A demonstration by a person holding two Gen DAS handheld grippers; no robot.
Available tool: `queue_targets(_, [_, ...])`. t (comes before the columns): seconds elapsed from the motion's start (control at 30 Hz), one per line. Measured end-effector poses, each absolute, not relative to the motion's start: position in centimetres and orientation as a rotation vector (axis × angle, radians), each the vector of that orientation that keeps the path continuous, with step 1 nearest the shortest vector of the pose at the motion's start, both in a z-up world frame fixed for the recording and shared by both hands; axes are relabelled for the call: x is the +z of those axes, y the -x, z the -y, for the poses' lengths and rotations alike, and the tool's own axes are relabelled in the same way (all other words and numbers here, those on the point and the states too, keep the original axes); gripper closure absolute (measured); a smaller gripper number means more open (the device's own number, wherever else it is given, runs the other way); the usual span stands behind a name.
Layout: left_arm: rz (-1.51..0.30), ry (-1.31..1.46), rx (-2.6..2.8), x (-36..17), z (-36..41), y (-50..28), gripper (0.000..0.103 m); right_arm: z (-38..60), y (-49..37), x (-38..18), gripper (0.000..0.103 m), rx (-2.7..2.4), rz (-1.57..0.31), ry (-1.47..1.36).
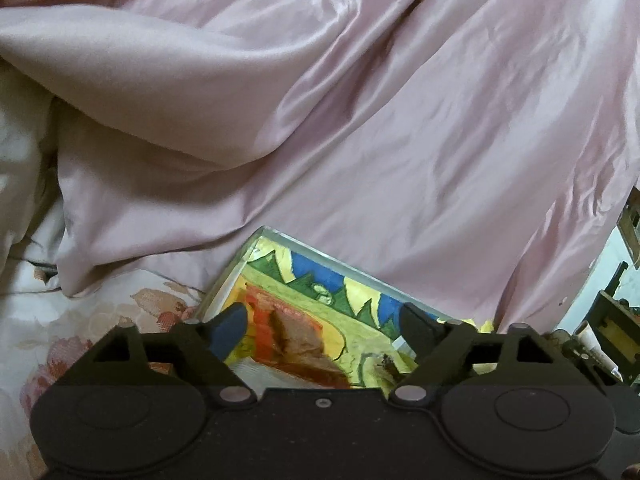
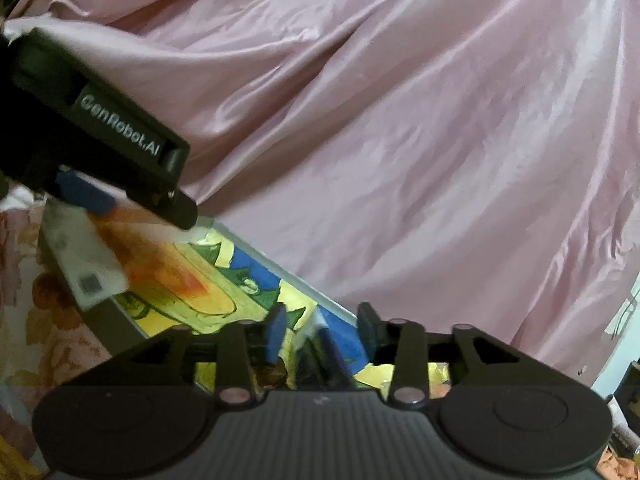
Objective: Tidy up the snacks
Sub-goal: 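Lift both packs and lower them into the grey tray, opening both tools, then withdraw both tools back toward the remaining snacks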
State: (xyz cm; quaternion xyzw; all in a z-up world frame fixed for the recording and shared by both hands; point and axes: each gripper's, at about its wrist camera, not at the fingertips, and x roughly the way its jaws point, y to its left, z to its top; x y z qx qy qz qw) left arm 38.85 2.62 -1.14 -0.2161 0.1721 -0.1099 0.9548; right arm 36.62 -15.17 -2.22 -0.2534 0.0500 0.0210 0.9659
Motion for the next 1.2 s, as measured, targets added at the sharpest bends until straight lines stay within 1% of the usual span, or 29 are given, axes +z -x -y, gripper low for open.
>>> queue_targets(0.03, [-0.349, 0.433, -0.223, -1.0, -2.5, -38.8, 0.014, 15.2, -36.5, -2.1, 0.050, 0.039, -0.100, 0.503])
queue_targets(0.1, [-0.343, 0.427, -0.215, -0.5, -2.4, -38.4, 0.007, 15.4, -36.3, -1.8, 0.046, 0.034, -0.099, 0.484])
queue_targets(0.17, [-0.333, 0.426, -0.209, 0.0, -2.3, -38.0, 0.003, 15.7, -35.9, -1.3, 0.039, 0.021, -0.091, 0.464])
queue_targets(0.23, [-0.325, 0.421, -0.205, 0.8, -2.2, -37.3, 0.002, 16.0, -35.5, -0.7, 0.029, 0.005, -0.079, 0.437])
queue_targets(0.27, [-0.317, 0.416, -0.202, 1.3, -2.2, -36.8, 0.001, 16.2, -35.2, -0.3, 0.027, -0.002, -0.072, 0.419])
queue_targets(0.33, [-0.299, 0.404, -0.192, 2.1, -2.1, -35.9, 0.001, 16.7, -34.4, 0.6, 0.017, -0.016, -0.054, 0.375])
queue_targets(0.5, [-0.284, 0.373, -0.160, 3.6, -2.3, -33.4, 0.001, 18.2, -31.6, 2.8, 0.004, -0.036, 0.000, 0.257])
queue_targets(0.63, [-0.260, 0.353, -0.134, 5.1, -2.5, -31.0, 0.001, 18.8, -29.3, 4.0, 0.000, -0.036, 0.040, 0.221])
queue_targets(0.83, [-0.212, 0.288, -0.078, 6.4, -2.4, -26.7, 0.001, 19.8, -25.1, 4.8, 0.000, -0.018, 0.072, 0.141])
queue_targets(1.2, [-0.280, 0.200, -0.030, 5.0, -3.3, -19.4, 0.001, 20.8, -18.3, 5.5, 0.000, 0.036, 0.106, 0.093])
